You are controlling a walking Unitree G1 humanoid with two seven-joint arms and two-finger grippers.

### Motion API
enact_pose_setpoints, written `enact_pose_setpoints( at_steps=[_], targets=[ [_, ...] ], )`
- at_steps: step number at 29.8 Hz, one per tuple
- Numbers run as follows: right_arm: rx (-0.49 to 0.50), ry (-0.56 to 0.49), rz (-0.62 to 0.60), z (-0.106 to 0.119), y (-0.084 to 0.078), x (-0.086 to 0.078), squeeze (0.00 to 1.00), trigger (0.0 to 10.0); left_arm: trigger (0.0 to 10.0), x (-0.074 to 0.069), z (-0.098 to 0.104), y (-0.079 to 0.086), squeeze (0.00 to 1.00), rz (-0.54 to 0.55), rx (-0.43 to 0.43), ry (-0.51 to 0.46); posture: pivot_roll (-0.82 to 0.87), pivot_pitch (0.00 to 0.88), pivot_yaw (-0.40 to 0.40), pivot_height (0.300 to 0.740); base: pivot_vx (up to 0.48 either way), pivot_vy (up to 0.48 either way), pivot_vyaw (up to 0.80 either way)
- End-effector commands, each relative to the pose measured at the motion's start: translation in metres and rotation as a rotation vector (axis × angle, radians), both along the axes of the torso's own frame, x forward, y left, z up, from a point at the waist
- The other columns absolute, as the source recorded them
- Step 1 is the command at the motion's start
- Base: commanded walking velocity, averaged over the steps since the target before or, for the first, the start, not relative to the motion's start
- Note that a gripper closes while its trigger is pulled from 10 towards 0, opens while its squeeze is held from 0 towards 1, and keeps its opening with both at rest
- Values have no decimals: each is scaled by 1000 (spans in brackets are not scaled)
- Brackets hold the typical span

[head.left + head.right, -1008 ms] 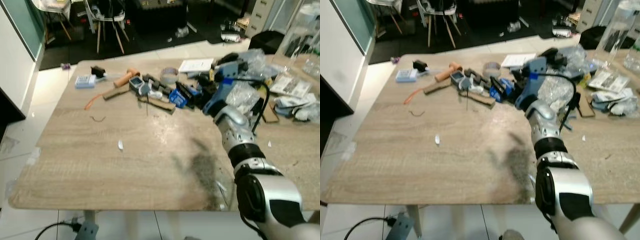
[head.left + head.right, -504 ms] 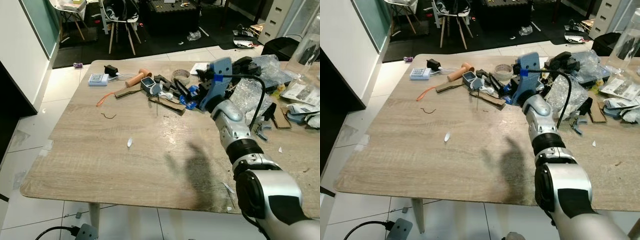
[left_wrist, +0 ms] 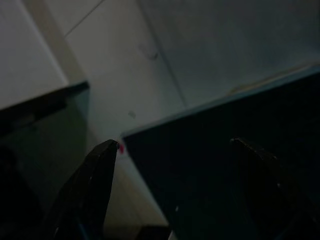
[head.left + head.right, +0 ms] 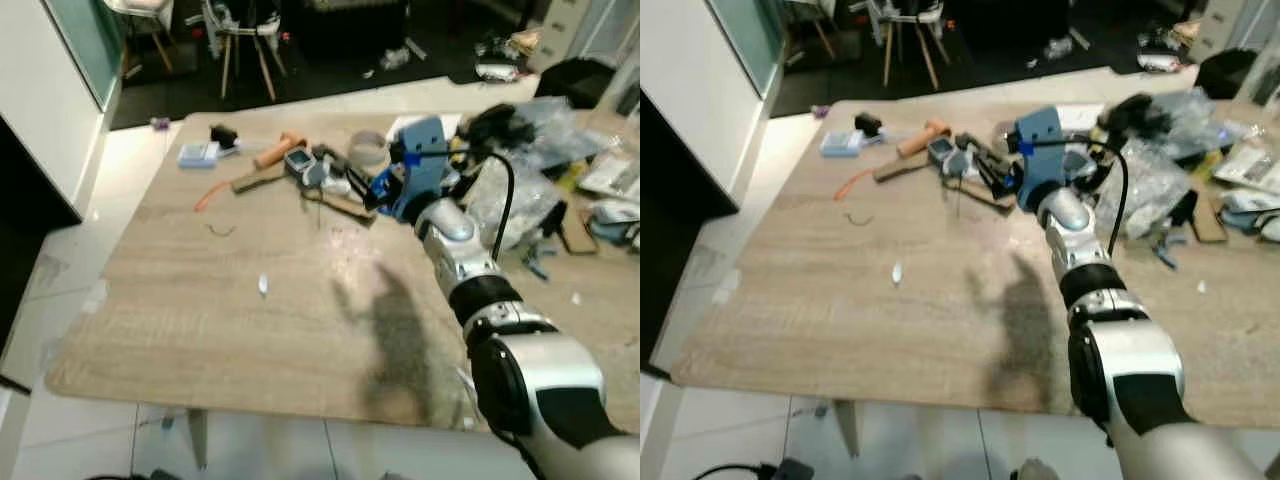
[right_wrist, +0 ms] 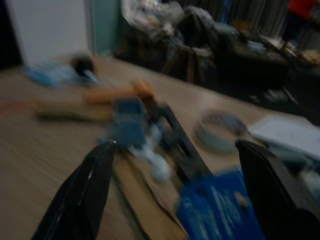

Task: Picking trash to rubbish bin

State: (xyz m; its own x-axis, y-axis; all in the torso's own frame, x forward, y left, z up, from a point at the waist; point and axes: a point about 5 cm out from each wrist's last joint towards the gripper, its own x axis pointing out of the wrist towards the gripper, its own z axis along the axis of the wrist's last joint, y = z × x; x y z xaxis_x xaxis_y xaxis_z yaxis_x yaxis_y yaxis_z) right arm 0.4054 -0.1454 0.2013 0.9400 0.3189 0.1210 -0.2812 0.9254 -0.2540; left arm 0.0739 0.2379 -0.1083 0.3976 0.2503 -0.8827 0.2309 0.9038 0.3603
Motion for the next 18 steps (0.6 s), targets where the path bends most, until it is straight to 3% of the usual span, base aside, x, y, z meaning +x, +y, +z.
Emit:
enact_pose_setpoints(
  at_steps=[1, 10, 13, 15, 18],
  targets=[
    [-44, 47, -67, -10, -9, 0, 0, 10000, 10000, -11, 1, 12, 0, 2, 32, 26, 53, 159, 119, 740, 0, 0, 0],
    [-113, 78, -203, -24, -35, -4, 0, 10000, 10000, -9, 7, 26, 0, -31, 59, 5, 66, 201, 149, 740, 0, 0, 0],
    [-38, 73, -256, -24, -44, -5, 0, 10000, 10000, -7, 7, 27, 0, -41, 60, -4, 66, 213, 161, 740, 0, 0, 0],
    [101, 53, -286, -22, -51, -7, 0, 10000, 10000, -8, 8, 27, 0, -60, 61, -2, 62, 223, 172, 740, 0, 0, 0],
    [175, 41, -293, -21, -54, -8, 0, 10000, 10000, -10, 7, 27, 0, -74, 61, 1, 60, 227, 175, 740, 0, 0, 0]
  ],
)
